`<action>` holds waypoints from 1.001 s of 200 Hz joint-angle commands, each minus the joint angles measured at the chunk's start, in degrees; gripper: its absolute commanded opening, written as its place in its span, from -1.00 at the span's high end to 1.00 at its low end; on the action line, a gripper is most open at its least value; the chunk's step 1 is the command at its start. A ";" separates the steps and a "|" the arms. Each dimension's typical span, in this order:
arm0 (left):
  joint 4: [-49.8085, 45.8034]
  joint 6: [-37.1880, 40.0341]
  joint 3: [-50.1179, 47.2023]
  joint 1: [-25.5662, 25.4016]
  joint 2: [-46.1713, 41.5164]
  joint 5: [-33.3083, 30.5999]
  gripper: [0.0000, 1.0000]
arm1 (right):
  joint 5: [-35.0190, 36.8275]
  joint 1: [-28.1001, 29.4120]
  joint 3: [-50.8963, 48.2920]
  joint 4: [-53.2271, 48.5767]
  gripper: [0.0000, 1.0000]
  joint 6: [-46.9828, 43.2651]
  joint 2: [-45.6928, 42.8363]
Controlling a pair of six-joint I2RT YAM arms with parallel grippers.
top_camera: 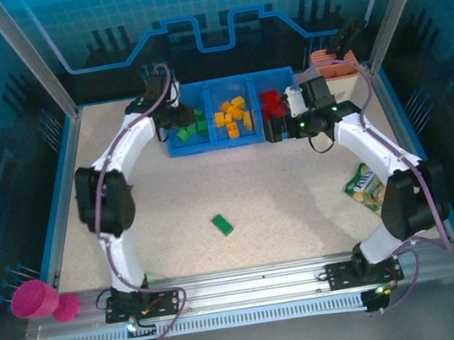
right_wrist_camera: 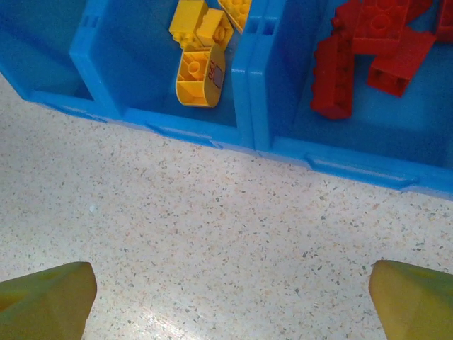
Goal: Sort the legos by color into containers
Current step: Place the lego in the container, then pick up the lego from the middle-left of the table.
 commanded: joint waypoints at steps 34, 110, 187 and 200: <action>-6.04 -18.85 -25.40 -11.62 -22.77 -6.61 -0.11 | -2.02 -0.46 -1.86 1.43 -1.00 0.17 -3.94; -2.28 -47.56 -44.54 -25.93 -31.75 -9.28 -0.23 | -5.58 -0.42 -5.48 5.72 -1.00 -0.10 -3.78; -4.41 -61.30 -42.15 -32.96 -21.29 -10.91 -0.26 | -8.99 -1.54 -8.19 8.55 -1.00 0.39 -3.63; -6.37 -62.21 -40.23 -33.15 -18.73 -10.61 -0.26 | -9.30 -1.93 -8.23 8.69 -1.00 0.58 -3.48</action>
